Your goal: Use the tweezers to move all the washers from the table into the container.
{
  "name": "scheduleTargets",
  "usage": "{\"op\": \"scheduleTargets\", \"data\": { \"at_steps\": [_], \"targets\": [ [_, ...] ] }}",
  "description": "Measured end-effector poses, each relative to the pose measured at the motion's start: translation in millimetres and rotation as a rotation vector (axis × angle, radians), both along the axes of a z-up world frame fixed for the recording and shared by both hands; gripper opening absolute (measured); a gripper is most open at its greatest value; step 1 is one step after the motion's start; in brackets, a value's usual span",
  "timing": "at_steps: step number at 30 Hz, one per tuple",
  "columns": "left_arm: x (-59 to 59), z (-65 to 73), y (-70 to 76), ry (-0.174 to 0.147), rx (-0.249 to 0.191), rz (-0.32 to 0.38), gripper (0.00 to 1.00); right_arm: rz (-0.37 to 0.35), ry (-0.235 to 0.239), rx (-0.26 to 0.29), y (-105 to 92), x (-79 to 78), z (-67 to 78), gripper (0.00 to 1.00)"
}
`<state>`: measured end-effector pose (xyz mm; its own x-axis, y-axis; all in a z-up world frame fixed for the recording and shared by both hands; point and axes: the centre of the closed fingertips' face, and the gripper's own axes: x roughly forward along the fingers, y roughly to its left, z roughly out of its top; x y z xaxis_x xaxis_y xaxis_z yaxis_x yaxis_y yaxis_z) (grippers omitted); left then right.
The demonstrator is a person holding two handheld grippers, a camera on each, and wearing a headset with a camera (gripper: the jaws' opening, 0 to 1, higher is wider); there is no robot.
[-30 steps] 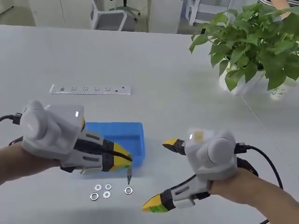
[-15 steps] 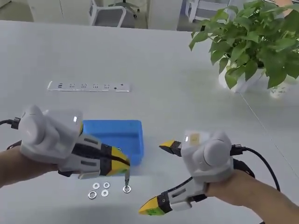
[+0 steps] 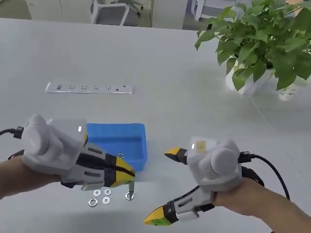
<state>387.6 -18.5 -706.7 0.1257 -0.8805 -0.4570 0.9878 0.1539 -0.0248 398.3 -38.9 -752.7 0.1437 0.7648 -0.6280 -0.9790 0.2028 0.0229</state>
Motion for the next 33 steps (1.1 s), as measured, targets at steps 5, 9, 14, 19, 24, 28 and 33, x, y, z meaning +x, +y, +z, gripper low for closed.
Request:
{"op": "scheduleTargets", "data": {
  "at_steps": [5, 9, 14, 19, 24, 28, 33],
  "targets": [
    [-0.1, 0.3, 0.6, 0.008, -0.001, 0.004, 0.06, 0.005, 0.003, 0.002, 1.5, -1.7, -0.3, 0.97],
    [-0.5, 0.8, 1.1, 0.007, -0.001, 0.006, 0.06, 0.007, 0.003, 0.002, 2.1, -1.5, -1.1, 0.97],
    [-2.4, 0.6, 0.7, 0.013, 0.001, 0.004, 0.06, 0.009, 0.004, 0.003, 3.2, -2.1, -0.8, 0.97],
    [-3.3, -0.6, 1.3, 0.002, 0.012, -0.003, 0.06, 0.012, 0.002, 0.005, 4.0, -2.3, -0.4, 0.96],
    [-3.9, -0.4, 1.4, 0.0, 0.014, -0.012, 0.06, 0.025, 0.0, 0.009, 5.8, -3.4, -0.5, 0.93],
    [-5.2, -0.4, 2.1, 0.004, 0.016, -0.021, 0.06, 0.062, -0.007, 0.013, 9.3, -8.1, -0.8, 0.83],
    [-6.7, 0.6, 2.3, 0.008, 0.018, -0.026, 0.06, 0.121, -0.012, -0.016, 14.5, -14.0, -5.9, 0.71]
  ]
}}
